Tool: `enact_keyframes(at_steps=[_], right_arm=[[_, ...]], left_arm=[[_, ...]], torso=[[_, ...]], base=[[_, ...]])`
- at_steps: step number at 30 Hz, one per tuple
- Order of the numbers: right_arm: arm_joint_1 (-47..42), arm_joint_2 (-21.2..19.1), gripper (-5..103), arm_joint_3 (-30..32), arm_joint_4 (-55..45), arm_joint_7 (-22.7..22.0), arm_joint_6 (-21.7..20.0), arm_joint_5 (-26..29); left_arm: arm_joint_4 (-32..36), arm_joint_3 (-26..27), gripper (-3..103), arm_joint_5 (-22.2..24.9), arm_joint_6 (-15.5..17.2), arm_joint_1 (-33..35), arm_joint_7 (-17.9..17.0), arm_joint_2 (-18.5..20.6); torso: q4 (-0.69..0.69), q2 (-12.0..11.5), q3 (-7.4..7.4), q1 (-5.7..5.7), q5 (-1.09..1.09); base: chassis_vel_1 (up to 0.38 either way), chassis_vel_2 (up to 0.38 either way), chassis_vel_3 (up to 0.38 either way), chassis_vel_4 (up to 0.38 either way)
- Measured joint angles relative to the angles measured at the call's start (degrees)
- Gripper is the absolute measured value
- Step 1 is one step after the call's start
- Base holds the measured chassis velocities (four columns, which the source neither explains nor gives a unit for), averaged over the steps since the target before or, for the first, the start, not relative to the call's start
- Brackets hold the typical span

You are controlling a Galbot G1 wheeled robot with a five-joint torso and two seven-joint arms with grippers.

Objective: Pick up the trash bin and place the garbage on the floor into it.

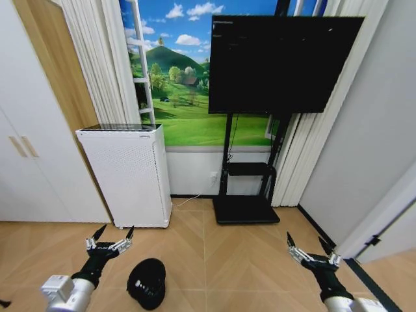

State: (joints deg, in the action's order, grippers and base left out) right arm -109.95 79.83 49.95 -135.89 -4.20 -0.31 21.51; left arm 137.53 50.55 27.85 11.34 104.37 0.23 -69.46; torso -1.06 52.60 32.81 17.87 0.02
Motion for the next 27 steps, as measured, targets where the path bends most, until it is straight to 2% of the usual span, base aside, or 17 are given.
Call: enact_keyframes(at_steps=[2, 3, 4, 7, 14, 18, 27], right_arm=[[-0.01, 0.0, 100, -0.01, 0.0, 0.01, 0.0, 0.0], [-0.01, 0.0, 100, 0.01, -0.01, 0.0, 0.0, 0.0], [-0.01, 0.01, 100, -0.01, 0.0, 0.0, 0.0, 0.0], [-0.01, 0.01, 100, 0.0, 0.0, 0.0, 0.0, 0.0], [-0.03, 0.02, 100, -0.02, -0.01, 0.02, 0.0, 0.0], [-0.02, 0.02, 100, -0.01, -0.01, 0.01, 0.0, 0.0], [0.02, 0.0, 100, -0.01, -0.01, 0.0, 0.0, 0.0]], left_arm=[[0.0, 0.01, 100, 0.0, 0.0, 0.0, -0.01, 0.0], [0.0, 0.0, 100, 0.0, 0.0, 0.0, -0.01, 0.0], [0.0, 0.02, 100, 0.0, 0.0, 0.0, -0.02, 0.0], [0.0, 0.01, 100, 0.0, 0.0, 0.0, 0.03, 0.0], [0.0, 0.03, 100, 0.0, 0.0, 0.02, -0.06, 0.0], [0.0, 0.02, 100, 0.0, 0.0, 0.0, -0.06, 0.0], [0.0, 0.01, 100, 0.0, 0.0, -0.01, -0.04, 0.0]], torso=[[0.0, 0.0, -0.01, -0.01, 0.01], [0.0, 0.01, -0.03, -0.03, -0.07], [0.0, -0.01, -0.02, -0.03, 0.0], [0.0, -0.01, -0.04, -0.05, 0.0], [0.01, -0.01, -0.06, -0.08, -0.07], [-0.03, -0.05, -0.04, -0.07, -0.03], [0.01, -0.1, -0.02, 0.01, -0.01]], base=[[0.403, -0.306, -0.432, 0.291], [0.449, -0.306, -0.445, 0.286], [0.496, -0.278, -0.445, 0.271], [0.497, -0.23, -0.489, 0.251], [0.387, -0.082, -0.385, 0.118], [0.053, -0.005, -0.087, -0.001], [-0.074, 0.012, 0.097, -0.004]])
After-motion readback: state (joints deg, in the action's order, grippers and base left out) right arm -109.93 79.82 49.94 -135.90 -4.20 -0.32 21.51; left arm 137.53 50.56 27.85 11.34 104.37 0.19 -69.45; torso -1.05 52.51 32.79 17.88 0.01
